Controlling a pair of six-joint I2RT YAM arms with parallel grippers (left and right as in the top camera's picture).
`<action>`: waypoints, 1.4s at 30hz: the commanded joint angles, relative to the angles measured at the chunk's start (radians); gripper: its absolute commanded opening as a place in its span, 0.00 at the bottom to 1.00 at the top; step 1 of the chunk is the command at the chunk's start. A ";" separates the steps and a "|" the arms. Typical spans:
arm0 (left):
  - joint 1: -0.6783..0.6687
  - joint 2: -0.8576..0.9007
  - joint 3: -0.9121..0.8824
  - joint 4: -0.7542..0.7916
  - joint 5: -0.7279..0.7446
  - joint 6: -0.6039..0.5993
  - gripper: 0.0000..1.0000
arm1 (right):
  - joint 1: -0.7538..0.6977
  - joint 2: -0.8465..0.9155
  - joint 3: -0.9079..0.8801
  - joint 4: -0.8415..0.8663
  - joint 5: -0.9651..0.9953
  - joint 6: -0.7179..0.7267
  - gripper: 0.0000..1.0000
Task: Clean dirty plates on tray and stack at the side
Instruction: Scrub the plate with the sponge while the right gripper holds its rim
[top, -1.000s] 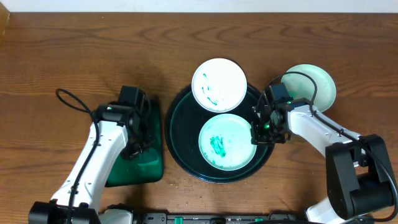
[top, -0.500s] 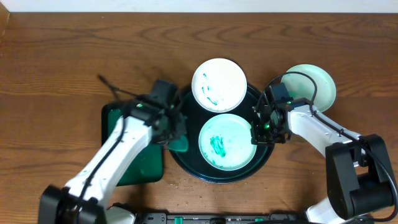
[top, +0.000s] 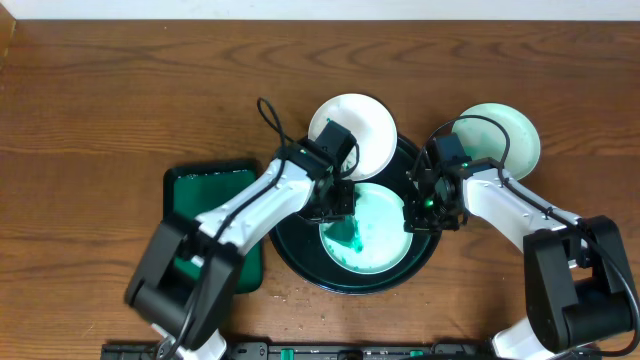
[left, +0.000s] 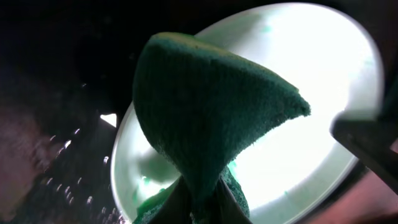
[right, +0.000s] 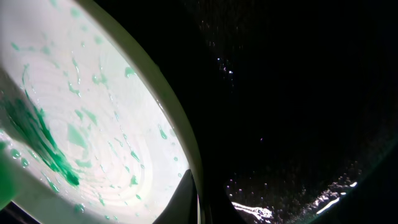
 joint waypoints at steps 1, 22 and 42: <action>0.013 0.075 0.019 0.008 0.067 -0.027 0.07 | 0.018 0.071 -0.032 0.015 0.035 -0.014 0.01; -0.125 0.196 0.027 0.147 0.293 -0.097 0.07 | 0.018 0.071 -0.032 0.002 0.035 -0.014 0.01; 0.082 0.197 0.027 -0.106 -0.241 -0.070 0.07 | 0.018 0.071 -0.032 0.010 0.035 -0.014 0.01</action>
